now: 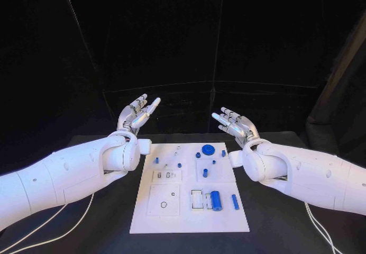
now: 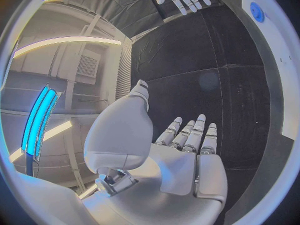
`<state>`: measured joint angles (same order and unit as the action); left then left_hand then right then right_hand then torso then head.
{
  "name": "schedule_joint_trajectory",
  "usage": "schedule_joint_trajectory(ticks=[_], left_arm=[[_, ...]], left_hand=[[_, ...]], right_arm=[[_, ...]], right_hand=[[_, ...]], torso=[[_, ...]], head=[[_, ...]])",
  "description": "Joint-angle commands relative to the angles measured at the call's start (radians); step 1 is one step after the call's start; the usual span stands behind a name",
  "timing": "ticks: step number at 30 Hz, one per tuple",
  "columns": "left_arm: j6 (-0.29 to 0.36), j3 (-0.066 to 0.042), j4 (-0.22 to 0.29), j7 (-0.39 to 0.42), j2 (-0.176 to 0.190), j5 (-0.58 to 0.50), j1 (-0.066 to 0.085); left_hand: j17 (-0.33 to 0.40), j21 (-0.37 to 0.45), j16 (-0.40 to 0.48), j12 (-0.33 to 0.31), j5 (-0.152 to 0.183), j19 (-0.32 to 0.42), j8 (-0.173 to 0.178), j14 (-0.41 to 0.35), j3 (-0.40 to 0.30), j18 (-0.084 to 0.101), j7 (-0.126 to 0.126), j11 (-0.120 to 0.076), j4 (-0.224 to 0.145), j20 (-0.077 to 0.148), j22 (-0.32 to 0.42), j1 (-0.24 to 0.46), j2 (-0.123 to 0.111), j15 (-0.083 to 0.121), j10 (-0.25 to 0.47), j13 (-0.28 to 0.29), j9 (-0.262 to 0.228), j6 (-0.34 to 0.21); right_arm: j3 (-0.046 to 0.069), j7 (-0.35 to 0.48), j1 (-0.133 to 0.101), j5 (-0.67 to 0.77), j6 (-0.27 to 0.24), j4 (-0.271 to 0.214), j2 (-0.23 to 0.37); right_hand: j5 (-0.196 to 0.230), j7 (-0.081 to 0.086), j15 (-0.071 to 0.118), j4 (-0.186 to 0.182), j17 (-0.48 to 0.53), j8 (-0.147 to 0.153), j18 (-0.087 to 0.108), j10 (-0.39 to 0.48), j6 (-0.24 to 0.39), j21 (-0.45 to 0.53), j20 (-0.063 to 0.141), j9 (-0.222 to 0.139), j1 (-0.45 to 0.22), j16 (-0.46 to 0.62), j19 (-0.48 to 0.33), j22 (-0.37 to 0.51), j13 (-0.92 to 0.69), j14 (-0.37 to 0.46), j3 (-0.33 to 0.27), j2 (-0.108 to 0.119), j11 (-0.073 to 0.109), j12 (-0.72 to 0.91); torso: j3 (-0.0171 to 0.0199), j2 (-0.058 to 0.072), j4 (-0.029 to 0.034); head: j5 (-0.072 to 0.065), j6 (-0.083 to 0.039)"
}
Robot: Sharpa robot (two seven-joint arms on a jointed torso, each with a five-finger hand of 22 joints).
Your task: Assemble the parts on the task board
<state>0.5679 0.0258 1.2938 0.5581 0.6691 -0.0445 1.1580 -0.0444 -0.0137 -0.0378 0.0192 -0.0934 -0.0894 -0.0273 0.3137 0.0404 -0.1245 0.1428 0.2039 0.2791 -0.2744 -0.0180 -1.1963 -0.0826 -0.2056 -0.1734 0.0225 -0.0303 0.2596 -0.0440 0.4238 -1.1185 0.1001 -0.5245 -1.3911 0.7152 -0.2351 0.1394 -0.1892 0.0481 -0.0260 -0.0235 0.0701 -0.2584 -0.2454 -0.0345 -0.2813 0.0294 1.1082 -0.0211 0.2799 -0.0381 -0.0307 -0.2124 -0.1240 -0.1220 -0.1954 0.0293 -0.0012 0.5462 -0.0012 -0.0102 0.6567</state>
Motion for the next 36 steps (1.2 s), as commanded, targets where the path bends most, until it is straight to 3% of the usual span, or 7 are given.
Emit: schedule_joint_trajectory(ticks=[1, 5, 7, 11, 16, 20, 36], left_arm=[[-0.112, 0.001, -0.018, 0.064, -0.008, -0.019, 0.008], [-0.115, 0.001, -0.021, 0.065, -0.009, -0.02, 0.009], [-0.115, 0.001, -0.021, 0.065, -0.009, -0.02, 0.009], [-0.144, 0.001, -0.031, 0.056, 0.021, -0.026, 0.009], [-0.164, 0.001, -0.015, 0.049, 0.042, -0.009, 0.009], [-0.174, 0.001, 0.005, 0.044, 0.057, 0.007, 0.009], [-0.25, 0.001, 0.183, -0.003, 0.171, 0.087, 0.015]], left_hand=[[-0.002, -0.007, -0.007, 0.005, -0.009, -0.003, -0.005, 0.016, 0.002, -0.023, 0.108, 0.015, 0.016, -0.015, -0.002, -0.044, -0.003, -0.006, -0.006, 0.003, -0.002, 0.017], [-0.006, -0.01, -0.014, 0.006, -0.008, -0.011, -0.007, 0.039, 0.001, -0.023, 0.112, 0.019, 0.015, -0.016, -0.004, -0.044, 0.002, -0.008, -0.013, 0.003, -0.004, 0.025], [-0.016, -0.02, -0.032, 0.011, -0.006, -0.037, -0.011, 0.096, -0.004, -0.02, 0.118, 0.026, 0.013, -0.017, -0.011, -0.055, 0.012, -0.013, -0.044, 0.007, -0.007, 0.054], [-0.042, -0.065, -0.096, 0.038, -0.003, -0.146, -0.03, 0.273, -0.012, -0.01, 0.129, 0.043, -0.002, -0.017, -0.035, -0.098, 0.033, -0.023, -0.203, 0.022, -0.017, 0.165], [-0.066, -0.222, -0.176, 0.133, 0.0, -0.534, -0.084, 0.505, -0.014, -0.035, 0.119, 0.025, -0.066, -0.016, -0.109, -0.164, 0.061, 0.006, -0.604, 0.052, -0.042, 0.445], [-0.074, -0.264, -0.208, 0.163, 0.0, -0.664, -0.122, 0.646, -0.019, -0.06, 0.097, -0.008, -0.119, 0.0, -0.116, -0.198, 0.082, 0.047, -0.742, 0.05, -0.052, 0.627], [-0.111, -0.262, -0.183, 0.121, 0.0, -0.834, -0.086, 0.836, -0.024, -0.062, 0.065, -0.051, -0.201, 0.05, -0.086, -0.203, 0.116, 0.1, -0.899, 0.043, -0.035, 0.728]], right_arm=[[-0.004, -0.06, -0.011, 0.096, 0.181, 0.024, -0.009], [-0.009, -0.074, -0.019, 0.116, 0.225, 0.045, -0.017], [-0.01, -0.079, -0.022, 0.122, 0.237, 0.051, -0.019], [-0.01, -0.039, -0.022, 0.373, 0.133, 0.119, -0.009], [-0.009, -0.065, -0.033, 0.481, 0.132, 0.134, -0.006], [-0.009, -0.083, -0.048, 0.567, 0.143, 0.137, -0.003], [-0.008, -0.298, -0.139, 1.199, 0.253, 0.153, -0.044]], right_hand=[[0.017, 0.123, -0.033, 0.058, -0.011, -0.019, 0.003, -0.142, -0.112, -0.017, -0.012, 0.011, 0.123, -0.021, 0.053, -0.007, -0.011, -0.127, 0.008, -0.015, -0.034, 0.018], [0.022, 0.138, -0.045, 0.1, -0.032, -0.043, 0.051, -0.353, -0.265, -0.063, -0.01, 0.024, 0.18, -0.075, 0.22, -0.032, -0.025, -0.397, 0.019, -0.016, -0.056, 0.049], [0.023, 0.126, -0.014, 0.136, -0.046, -0.075, 0.085, -0.577, -0.431, -0.125, -0.008, 0.039, 0.222, -0.124, 0.393, -0.06, -0.041, -0.61, 0.035, -0.016, -0.031, 0.095], [0.025, 0.103, 0.016, 0.173, -0.039, -0.093, 0.113, -0.671, -0.611, -0.159, -0.006, 0.044, 0.24, -0.128, 0.468, -0.065, -0.033, -0.713, 0.047, -0.018, -0.002, 0.104], [0.03, 0.091, 0.03, 0.206, -0.037, -0.075, 0.115, -0.716, -0.659, -0.177, 0.003, 0.036, 0.235, -0.112, 0.514, -0.063, -0.031, -0.772, 0.048, -0.011, 0.009, 0.084], [0.035, 0.081, 0.044, 0.23, -0.038, -0.065, 0.116, -0.753, -0.689, -0.195, 0.017, 0.037, 0.234, -0.109, 0.556, -0.064, -0.032, -0.826, 0.05, -0.011, 0.02, 0.074], [0.041, 0.028, 0.177, 0.242, -0.065, -0.05, 0.115, -0.99, -0.809, -0.462, 0.165, 0.038, 0.272, -0.204, 0.866, -0.184, -0.036, -1.245, 0.08, 0.015, 0.104, 0.066]], torso=[[-0.0002, 0.0, -0.0001], [-0.0002, 0.0, -0.0001], [-0.0002, 0.0, -0.0001], [-0.0013, -0.001, -0.0011], [-0.001, 0.014, -0.0004], [-0.0022, 0.024, 0.0019], [-0.0086, 0.102, 0.0233]], head=[[0.0, 0.0], [0.0, 0.0], [0.0, 0.0], [-0.002, 0.01], [-0.006, 0.008], [-0.009, 0.006], [-0.03, -0.02]])
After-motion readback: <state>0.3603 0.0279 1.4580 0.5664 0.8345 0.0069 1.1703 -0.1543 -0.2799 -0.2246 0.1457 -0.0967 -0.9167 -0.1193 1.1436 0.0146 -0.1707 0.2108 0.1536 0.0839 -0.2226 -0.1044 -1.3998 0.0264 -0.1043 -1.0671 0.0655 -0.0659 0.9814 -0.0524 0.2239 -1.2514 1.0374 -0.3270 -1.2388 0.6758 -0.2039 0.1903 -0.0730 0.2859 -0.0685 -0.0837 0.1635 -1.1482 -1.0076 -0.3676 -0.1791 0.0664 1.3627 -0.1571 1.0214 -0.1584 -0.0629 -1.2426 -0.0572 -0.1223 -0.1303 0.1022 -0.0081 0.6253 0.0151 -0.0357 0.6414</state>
